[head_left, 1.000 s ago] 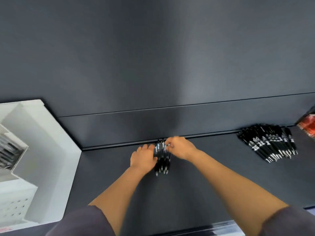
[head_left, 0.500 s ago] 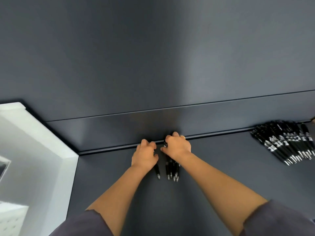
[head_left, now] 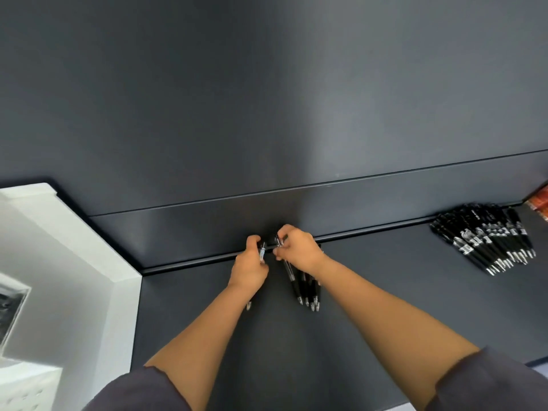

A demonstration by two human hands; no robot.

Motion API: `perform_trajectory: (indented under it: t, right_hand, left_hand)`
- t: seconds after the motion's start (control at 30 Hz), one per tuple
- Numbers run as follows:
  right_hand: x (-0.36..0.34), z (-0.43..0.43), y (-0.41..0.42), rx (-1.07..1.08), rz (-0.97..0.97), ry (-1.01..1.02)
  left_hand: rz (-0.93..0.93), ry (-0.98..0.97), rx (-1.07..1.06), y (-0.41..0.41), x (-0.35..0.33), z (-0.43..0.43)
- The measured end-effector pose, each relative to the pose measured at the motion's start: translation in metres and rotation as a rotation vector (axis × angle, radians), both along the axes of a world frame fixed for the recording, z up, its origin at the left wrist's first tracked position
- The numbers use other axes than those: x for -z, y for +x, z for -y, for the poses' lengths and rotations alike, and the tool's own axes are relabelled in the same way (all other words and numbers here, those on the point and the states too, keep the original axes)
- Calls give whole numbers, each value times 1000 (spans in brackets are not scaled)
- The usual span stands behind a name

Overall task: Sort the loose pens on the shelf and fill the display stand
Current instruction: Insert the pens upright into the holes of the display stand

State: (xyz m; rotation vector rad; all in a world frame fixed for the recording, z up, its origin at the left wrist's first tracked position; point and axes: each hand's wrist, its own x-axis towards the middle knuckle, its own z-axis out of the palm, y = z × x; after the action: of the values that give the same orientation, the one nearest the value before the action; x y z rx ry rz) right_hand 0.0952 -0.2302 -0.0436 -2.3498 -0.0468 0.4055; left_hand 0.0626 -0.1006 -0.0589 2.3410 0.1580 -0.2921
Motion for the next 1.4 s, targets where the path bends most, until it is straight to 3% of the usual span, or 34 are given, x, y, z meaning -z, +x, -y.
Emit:
perform_trajectory:
  t: [0.33,0.5,0.77,1.07,1.23,1.4]
  right_hand:
    - [-60,-8,-31,138,38,353]
    - [-80,-29,-53,59,160,366]
    - [-109,-75,-106,-38,323,501]
    - [-152,-159,-173,-248,369,661]
    - [-173,-199,-186,-308,405,686]
    - [-192,-241,-185,-344,486,645]
  left_hand:
    - [188,-322,-19,-17,-32,-22]
    - [330,-375,-50,-42,-53,-40]
    - [508,-384,-247,-114,-94,-80]
    - [763,-183,-461,-200,-140,-152]
    - [849,-196,-595,-221,-163,-199]
    - [927,-171,-570,-229,-179,-245]
